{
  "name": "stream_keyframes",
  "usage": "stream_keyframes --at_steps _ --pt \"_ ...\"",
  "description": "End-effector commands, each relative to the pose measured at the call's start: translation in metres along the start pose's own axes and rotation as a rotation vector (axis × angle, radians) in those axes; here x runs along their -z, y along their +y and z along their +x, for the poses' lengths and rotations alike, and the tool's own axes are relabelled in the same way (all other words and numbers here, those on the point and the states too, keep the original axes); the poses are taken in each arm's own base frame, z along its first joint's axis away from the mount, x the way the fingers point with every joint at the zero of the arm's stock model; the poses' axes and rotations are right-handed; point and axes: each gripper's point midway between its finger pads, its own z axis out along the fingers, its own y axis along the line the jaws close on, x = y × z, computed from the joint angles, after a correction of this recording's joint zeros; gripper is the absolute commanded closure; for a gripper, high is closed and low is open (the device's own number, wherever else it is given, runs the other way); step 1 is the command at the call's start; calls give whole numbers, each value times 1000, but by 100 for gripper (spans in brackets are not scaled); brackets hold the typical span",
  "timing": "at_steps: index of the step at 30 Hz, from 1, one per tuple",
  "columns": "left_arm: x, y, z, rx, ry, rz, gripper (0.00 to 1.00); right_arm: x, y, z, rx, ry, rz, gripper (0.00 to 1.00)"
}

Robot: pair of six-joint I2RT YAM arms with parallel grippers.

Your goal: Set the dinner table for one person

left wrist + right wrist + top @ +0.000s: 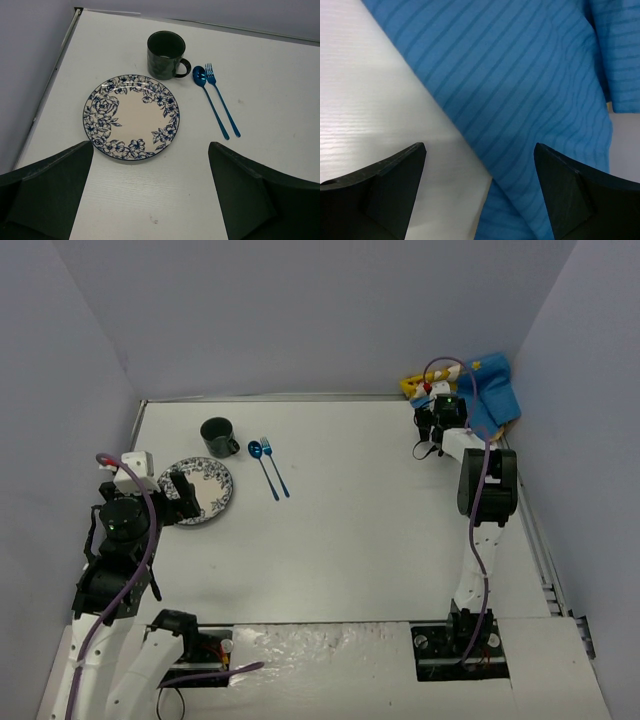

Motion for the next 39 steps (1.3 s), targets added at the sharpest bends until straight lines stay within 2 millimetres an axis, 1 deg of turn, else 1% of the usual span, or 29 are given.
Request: stream_keyframes --at_steps 1,6,9,10,13,15,17,18,21,23,25,26,27,28,29,32,33,34,36,37,39 --pt "-6 -7 -14 -9 -44 25 3 -5 -26 -22 2 -44 98 13" --pt "-8 -8 -13 -12 -36 31 3 -16 -27 -7 3 -1 88 13" --pt "-8 -8 -12 -14 -34 32 3 -20 -27 -3 8 20 71 16" --pt "-8 -8 -12 -14 -33 32 3 -22 -27 -1 8 28 65 19" --pt "-9 -9 -11 -18 -29 33 3 -28 -28 6 13 55 57 31" --pt "-10 -9 -11 -18 -29 34 3 -30 -28 10 21 70 49 47" --pt "-10 -9 -11 -19 -26 34 3 -32 -26 14 32 77 33 66" --pt "-10 -9 -11 -19 -26 34 3 -32 -24 15 36 79 25 74" --pt "-10 -10 -11 -19 -27 38 3 -31 -20 12 42 76 -2 97" --pt "-10 -10 -10 -19 -26 38 3 -26 -18 0 21 52 -32 100" --pt "-9 -9 -11 -18 -31 39 3 -17 -20 -17 3 17 -47 100" --pt "-9 -9 -11 -18 -30 37 3 -15 -18 -20 -8 10 -56 100" --pt "-8 -9 -11 -17 -34 37 3 -3 -23 -39 -33 -26 -54 100" --pt "-8 -8 -11 -16 -35 35 3 13 -27 -60 -61 -65 -53 100" --pt "-7 -9 -12 -13 -39 37 3 28 -30 -76 -86 -96 -57 100" --pt "-6 -10 -14 -10 -45 43 3 64 -34 -106 -152 -152 -79 100" --pt "-5 -11 -15 -8 -49 50 3 83 -34 -118 -186 -178 -105 100" --pt "-4 -12 -17 -6 -52 56 3 102 -30 -125 -222 -190 -133 100" --pt "-2 -14 -20 -1 -60 66 3 135 -18 -125 -316 -183 -182 100" --pt "-1 -16 -22 1 -62 72 3 151 -6 -120 -336 -171 -208 100" --pt "1 -19 -24 2 -58 84 3 180 24 -103 -355 -138 -259 100"
